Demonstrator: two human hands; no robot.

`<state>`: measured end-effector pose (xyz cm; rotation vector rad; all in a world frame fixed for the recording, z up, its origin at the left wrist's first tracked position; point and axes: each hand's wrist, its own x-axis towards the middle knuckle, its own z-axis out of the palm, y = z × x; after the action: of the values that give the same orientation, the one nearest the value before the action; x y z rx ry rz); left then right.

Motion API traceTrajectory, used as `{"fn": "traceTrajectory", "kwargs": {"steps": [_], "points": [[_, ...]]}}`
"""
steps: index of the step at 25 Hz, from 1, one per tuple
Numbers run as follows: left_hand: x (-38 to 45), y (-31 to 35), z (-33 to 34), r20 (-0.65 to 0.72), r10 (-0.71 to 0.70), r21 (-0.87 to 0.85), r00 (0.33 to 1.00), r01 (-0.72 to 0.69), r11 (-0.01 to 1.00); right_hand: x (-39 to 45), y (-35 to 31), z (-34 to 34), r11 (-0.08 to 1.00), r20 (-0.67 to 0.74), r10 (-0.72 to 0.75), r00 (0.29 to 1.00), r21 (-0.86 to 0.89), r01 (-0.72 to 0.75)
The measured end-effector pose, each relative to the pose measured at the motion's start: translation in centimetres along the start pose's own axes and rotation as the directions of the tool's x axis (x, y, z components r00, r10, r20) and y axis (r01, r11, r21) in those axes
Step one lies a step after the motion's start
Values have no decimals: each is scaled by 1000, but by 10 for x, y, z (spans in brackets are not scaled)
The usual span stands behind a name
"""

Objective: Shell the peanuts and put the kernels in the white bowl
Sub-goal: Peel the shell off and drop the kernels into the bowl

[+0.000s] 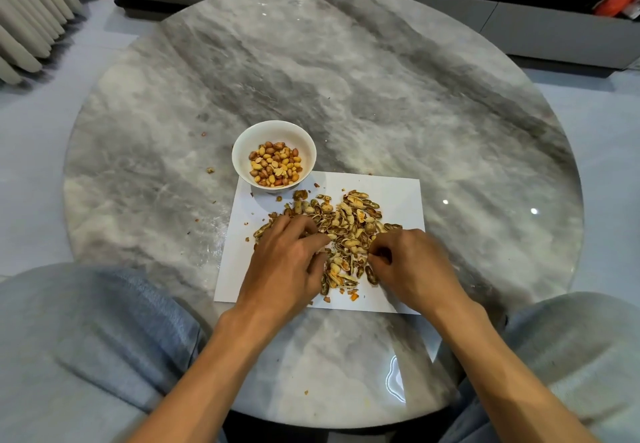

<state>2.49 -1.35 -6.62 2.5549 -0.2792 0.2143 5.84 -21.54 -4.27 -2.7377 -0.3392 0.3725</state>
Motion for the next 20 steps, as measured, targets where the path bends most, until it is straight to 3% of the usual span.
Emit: {"fn": "traceTrajectory", "kwargs": {"steps": [2,4,6,10,16,20], "points": [[1,3,-2,-44,-51,-99,998,46,994,1,-2,-4,965,14,77,997,250,-78],[4,10,-5,-46,-148,-272,988,130,953,1,-6,-11,763,122,152,981,617,-194],[5,18,-7,7,-189,-467,982,170,868,0,-14,-17,568,221,119,968,784,-249],[5,25,-5,19,-170,-608,985,146,781,-3,-25,-16,528,224,13,975,826,-197],[8,25,-5,-160,-149,-593,976,26,805,-5,-36,-12,390,206,63,976,895,-214],[8,27,-7,-188,-122,-546,975,-1,838,-5,-42,-9,338,212,118,970,910,-240]]}}
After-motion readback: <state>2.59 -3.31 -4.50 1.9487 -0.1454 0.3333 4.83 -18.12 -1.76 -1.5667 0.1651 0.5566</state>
